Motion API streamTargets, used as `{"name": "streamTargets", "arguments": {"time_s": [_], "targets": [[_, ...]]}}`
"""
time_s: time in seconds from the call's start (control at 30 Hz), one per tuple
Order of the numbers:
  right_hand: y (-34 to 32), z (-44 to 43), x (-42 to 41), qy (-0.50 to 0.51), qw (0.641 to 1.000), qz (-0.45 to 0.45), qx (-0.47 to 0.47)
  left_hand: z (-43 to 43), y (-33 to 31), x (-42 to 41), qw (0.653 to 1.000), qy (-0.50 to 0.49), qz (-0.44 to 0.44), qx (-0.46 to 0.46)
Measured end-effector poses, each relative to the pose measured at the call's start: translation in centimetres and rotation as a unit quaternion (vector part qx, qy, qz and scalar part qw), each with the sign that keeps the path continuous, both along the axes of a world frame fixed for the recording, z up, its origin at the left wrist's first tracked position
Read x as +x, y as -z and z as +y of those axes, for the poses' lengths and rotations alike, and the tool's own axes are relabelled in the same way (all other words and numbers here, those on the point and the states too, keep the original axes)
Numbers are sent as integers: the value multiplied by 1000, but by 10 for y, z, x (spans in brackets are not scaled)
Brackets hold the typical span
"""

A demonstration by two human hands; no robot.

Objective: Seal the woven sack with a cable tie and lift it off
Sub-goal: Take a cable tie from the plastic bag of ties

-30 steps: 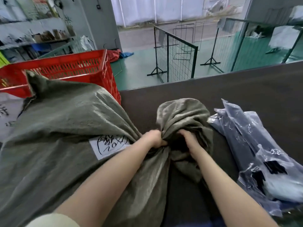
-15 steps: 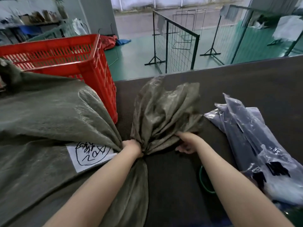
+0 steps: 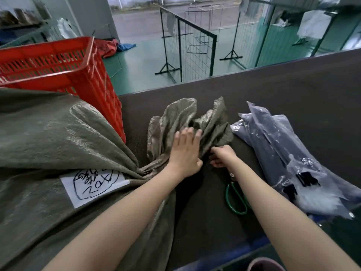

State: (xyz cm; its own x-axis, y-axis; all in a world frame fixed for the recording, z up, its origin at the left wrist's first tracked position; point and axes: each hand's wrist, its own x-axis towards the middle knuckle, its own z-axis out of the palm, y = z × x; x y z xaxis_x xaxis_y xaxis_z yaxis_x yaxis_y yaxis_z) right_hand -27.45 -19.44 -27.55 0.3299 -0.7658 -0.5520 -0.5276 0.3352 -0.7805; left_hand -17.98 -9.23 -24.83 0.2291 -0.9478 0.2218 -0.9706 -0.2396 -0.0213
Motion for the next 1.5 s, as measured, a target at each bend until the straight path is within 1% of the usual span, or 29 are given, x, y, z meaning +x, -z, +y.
{"name": "streamTargets", "arguments": {"time_s": [0.07,0.1,0.13,0.23,0.33,0.43,0.5,0.57,0.67,0.73,0.83,0.93,1.07,1.13,1.23,1.4,1.5], "targets": [[-2,-6,-18,39,998,-8,-51,-12,-2,-23,995,64,57,54],[-3,-9,-30,59,995,-8,-79,-20,-1,-35,991,74,88,75],[-4,-11,-37,68,991,-2,-111,-25,0,-44,987,68,116,84],[-13,-13,-73,81,972,63,-210,-41,9,-77,972,63,198,110],[-21,-9,-105,104,954,89,-269,-54,17,-107,960,92,227,136],[-26,-7,-131,131,934,118,-309,-66,20,-134,946,126,267,138],[-22,-6,-151,156,923,142,-321,-73,22,-151,929,145,310,139],[-15,-5,-169,173,909,198,-322,-80,25,-167,914,161,345,142],[-8,-3,-188,133,888,314,-307,-86,28,-184,899,169,368,165],[-5,-2,-192,98,873,376,-295,-87,33,-191,893,173,370,189],[1,-1,-192,66,858,424,-282,-87,40,-195,885,172,375,217],[9,0,-193,40,848,455,-270,-87,41,-194,882,162,384,223],[7,-1,-199,20,835,475,-277,-86,40,-187,873,155,408,217],[4,-2,-200,11,834,479,-273,-84,40,-183,868,152,420,215],[-2,-3,-199,33,850,454,-264,-80,40,-179,861,139,442,211],[-15,6,-177,54,877,378,-291,-81,38,-177,829,58,536,146],[-18,13,-161,52,891,346,-289,-82,38,-172,811,24,566,147]]}}
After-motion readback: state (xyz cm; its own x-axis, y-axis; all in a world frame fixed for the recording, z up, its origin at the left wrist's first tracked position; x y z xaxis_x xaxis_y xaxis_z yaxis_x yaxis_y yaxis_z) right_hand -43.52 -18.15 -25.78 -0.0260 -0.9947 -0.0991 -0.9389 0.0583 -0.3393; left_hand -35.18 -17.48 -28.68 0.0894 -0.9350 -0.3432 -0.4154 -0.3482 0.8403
